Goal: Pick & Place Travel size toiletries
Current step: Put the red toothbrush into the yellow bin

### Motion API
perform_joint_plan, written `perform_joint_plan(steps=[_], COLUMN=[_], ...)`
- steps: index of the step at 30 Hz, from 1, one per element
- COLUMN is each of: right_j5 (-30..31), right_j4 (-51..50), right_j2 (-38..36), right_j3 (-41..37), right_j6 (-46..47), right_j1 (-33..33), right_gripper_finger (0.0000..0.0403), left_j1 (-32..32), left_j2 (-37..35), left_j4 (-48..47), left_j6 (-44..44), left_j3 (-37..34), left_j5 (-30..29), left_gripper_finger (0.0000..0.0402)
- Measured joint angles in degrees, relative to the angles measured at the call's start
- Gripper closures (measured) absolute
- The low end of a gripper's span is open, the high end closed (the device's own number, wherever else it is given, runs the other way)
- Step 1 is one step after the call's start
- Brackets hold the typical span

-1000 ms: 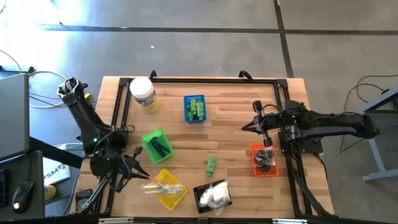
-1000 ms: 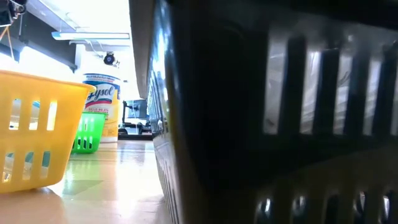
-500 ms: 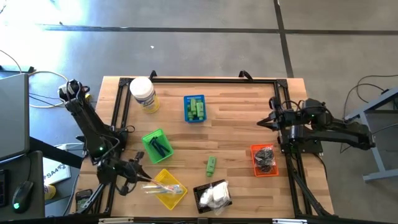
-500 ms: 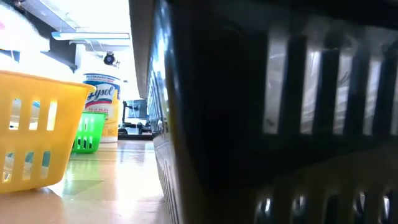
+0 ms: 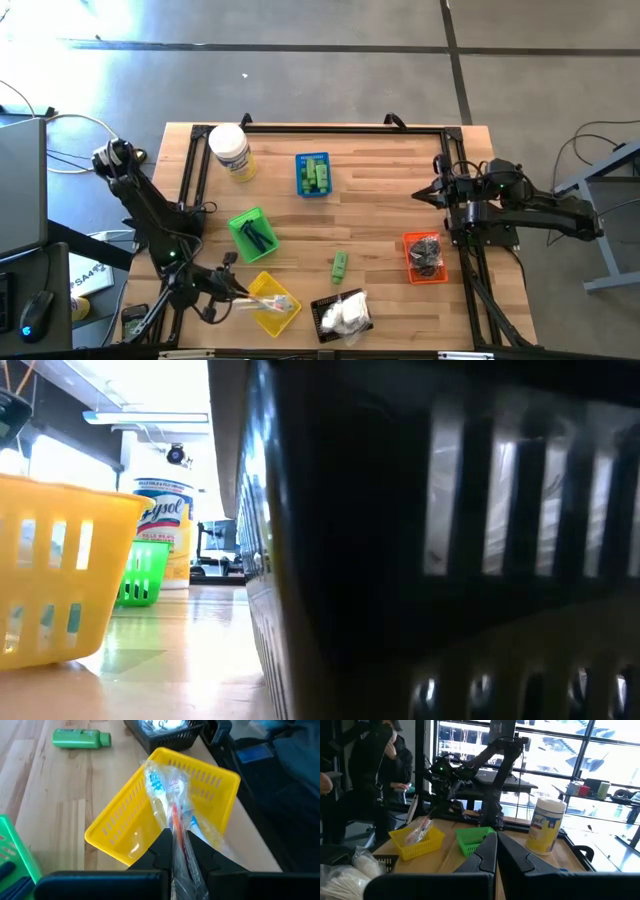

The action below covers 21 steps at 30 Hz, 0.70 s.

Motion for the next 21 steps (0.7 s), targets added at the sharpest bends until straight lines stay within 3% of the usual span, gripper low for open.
perform_joint_plan(steps=[12,21], right_j5=[0.00,0.00], right_j4=[0.00,0.02], right_j2=[0.00,0.00], right_j3=[0.00,0.00], right_j6=[-0.02,-0.04], right_j1=[0.00,0.00], right_gripper_finger=[0.0400,0.0400], left_j1=[0.04,0.04], left_j2=[2.74,2.78], left_j4=[0.05,-0.25], left_j6=[0.44,-0.42], left_j3=[0.04,0.04], left_j5=[-0.39,-2.52], left_gripper_finger=[0.0382,0.0282])
